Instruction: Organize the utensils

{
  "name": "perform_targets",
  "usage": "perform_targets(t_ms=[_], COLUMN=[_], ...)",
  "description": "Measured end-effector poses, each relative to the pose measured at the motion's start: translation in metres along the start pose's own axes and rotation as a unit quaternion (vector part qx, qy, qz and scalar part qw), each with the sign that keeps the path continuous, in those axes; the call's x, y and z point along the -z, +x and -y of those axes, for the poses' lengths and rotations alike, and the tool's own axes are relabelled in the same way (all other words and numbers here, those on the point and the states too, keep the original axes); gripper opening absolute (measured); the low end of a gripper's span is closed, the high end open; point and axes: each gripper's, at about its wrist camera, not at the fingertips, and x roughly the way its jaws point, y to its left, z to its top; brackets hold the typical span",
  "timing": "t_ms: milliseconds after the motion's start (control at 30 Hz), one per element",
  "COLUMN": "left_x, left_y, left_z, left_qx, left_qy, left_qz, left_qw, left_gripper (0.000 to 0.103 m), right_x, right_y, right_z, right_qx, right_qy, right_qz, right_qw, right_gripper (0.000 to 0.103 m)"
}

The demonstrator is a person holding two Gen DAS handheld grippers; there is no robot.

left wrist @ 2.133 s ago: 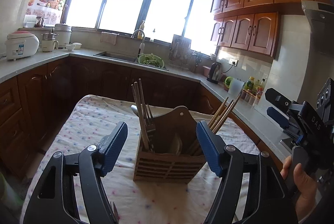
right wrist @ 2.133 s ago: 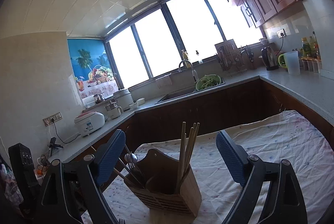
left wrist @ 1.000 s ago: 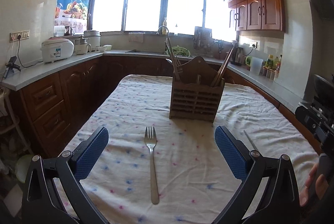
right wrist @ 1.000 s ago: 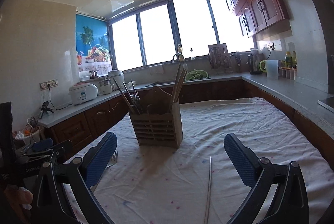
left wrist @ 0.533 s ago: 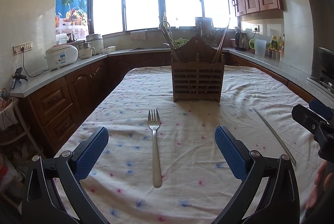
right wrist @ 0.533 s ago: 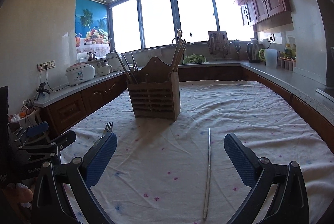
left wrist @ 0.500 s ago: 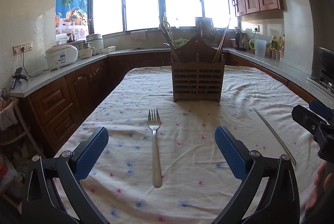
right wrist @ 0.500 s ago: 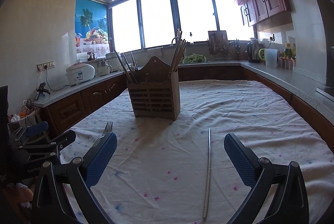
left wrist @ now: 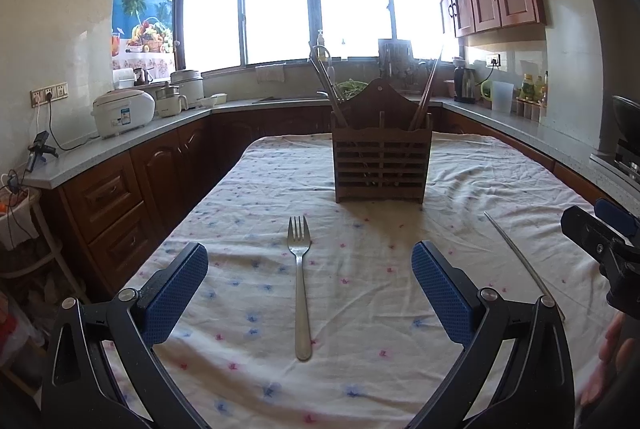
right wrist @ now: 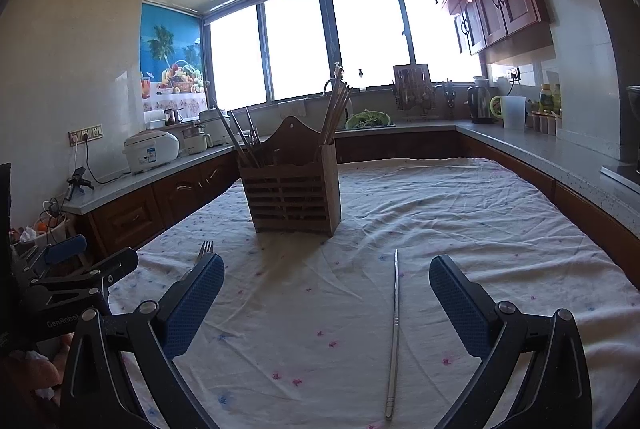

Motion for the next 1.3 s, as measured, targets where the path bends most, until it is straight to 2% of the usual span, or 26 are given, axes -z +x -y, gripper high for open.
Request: perform_targets(t_ms=[1300], left_x=[-0.0044], left_y=[-0.0066], left_z=[0.0008], left_qx=[-0.01], left_qy=[0.006], left_qz=[0.01], left_qw=[0.9999], left_gripper=[0.103], right_x=[-0.0044], right_y=[-0.0031], right_z=[-0.0049], right_qx=[-0.009], right_qy=[-0.003], right_qz=[0.006], right_qw=[1.0], right_gripper=[0.103])
